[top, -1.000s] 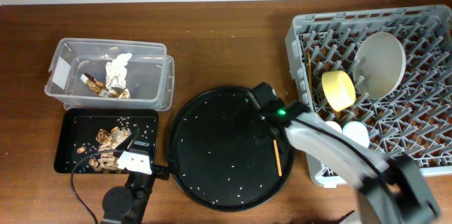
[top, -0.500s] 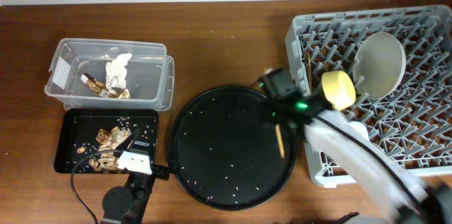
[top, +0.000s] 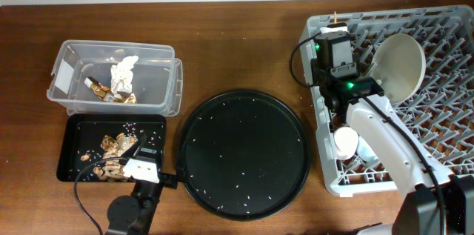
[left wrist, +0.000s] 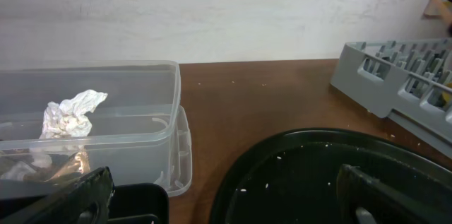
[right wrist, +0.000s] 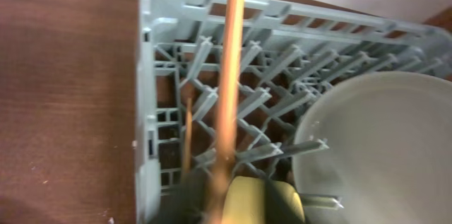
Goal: Sort waste into correct bins and load items into the dishwasher rack
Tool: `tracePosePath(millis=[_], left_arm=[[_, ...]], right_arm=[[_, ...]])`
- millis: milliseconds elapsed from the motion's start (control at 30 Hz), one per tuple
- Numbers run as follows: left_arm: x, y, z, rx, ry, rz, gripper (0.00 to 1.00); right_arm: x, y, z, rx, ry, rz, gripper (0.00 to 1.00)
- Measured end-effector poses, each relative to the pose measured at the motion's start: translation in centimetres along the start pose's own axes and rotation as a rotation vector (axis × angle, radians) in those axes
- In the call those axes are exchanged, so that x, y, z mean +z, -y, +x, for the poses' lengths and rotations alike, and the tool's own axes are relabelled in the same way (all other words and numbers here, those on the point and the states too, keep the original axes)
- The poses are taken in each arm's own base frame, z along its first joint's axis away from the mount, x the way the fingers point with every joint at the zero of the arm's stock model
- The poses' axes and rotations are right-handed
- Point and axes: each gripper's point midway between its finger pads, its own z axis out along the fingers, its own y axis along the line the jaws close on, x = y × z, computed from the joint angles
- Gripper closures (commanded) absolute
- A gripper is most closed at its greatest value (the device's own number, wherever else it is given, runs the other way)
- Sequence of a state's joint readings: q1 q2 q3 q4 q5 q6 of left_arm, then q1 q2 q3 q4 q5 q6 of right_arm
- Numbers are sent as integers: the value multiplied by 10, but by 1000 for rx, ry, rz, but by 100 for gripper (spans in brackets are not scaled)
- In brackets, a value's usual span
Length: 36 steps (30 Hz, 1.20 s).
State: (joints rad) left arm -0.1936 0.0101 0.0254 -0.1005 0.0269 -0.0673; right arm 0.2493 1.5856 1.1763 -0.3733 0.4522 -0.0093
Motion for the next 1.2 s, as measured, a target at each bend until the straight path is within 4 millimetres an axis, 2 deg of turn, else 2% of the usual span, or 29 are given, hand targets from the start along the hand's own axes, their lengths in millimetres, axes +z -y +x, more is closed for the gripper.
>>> tracePosePath(millis=[67,133,200,233,267,300,333,367,400,433,467,500,567,667,800,900,967,1000,1033,1133,1200], left_arm=[[0,0,0,0,0,0,1],[0,0,0,0,0,0,1],[0,0,0,0,0,0,0],[0,0,0,0,-1,0,0],[0,0,0,0,-2,0,1],[0,0,0,0,0,0,1],[0,0,0,0,0,0,1],[0,0,0,0,-1,0,1],[0,0,0,0,0,0,0],[0,0,0,0,0,0,0],[0,0,0,0,0,0,0],[0,0,0,0,0,0,1],[0,0,0,0,0,0,1],[0,0,0,0,0,0,1],[0,0,0,0,0,0,0],[0,0,0,0,1,0,0],[0,0,0,0,1,0,1],[0,0,0,0,-1,0,1],[0,0,0,0,-1,0,1],[0,0,0,0,-1,0,1],[0,0,0,0,0,0,0]], right_arm=[[-3,-3,-1,-1,5,-26,24],[-17,1,-7,15,24,-39,22],[-75,19,-29,69,129,-91,14],[-98,22,-36,83,173,-126,3],[-139,23,-44,95,249,-198,2],[-171,19,-45,88,302,-268,2],[-224,11,-44,78,392,-396,2],[-260,8,-38,62,447,-492,2],[-284,8,-32,53,482,-551,2],[-316,5,-15,23,513,-657,2],[-336,2,-4,1,536,-734,2],[-343,1,3,-11,534,-766,2],[-348,0,32,-46,472,-809,2],[-342,7,62,-72,385,-786,2],[-328,16,64,-62,369,-691,2],[-300,28,55,26,443,-570,2],[-280,35,62,95,527,-511,2],[-270,33,68,119,587,-500,1],[-253,28,87,125,579,-496,2],[-211,12,126,145,600,-485,2],[-193,4,123,154,671,-490,2]])
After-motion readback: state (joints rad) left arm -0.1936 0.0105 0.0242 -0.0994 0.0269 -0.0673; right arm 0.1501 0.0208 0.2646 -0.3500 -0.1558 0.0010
